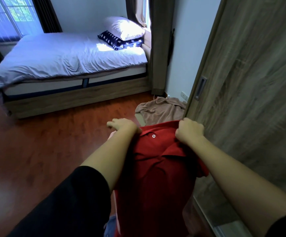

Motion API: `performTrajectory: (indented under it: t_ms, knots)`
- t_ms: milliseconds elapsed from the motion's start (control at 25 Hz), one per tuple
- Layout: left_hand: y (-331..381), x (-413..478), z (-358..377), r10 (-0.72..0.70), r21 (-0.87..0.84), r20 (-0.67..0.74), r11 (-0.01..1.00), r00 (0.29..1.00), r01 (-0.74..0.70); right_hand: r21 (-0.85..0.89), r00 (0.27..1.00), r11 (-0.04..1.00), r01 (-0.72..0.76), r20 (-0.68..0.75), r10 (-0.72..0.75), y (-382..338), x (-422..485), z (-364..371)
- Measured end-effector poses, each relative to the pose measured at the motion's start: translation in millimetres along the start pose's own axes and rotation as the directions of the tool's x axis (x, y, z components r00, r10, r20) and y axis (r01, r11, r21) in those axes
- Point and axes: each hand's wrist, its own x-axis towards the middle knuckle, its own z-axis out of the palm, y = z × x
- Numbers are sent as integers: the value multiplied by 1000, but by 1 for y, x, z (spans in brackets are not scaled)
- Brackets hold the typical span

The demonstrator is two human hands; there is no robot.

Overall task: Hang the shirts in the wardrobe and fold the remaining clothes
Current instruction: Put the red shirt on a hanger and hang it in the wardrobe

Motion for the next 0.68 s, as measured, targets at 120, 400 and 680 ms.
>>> performTrajectory:
  t_ms: [120,400,680]
  knots:
    - [2,-4,-5,74,-215,-197,970,978,-117,132,989,991,-18,-145,37,2,0,-23]
    - [-49,-48,-61,194,-177,-463,936,865,-305,106,970,988,-111,-205,131,35,-6,-96]
    - [-69,-135,-38,330,-23,-503,919,798,-395,206,983,978,20,-184,19,38,-78,-114]
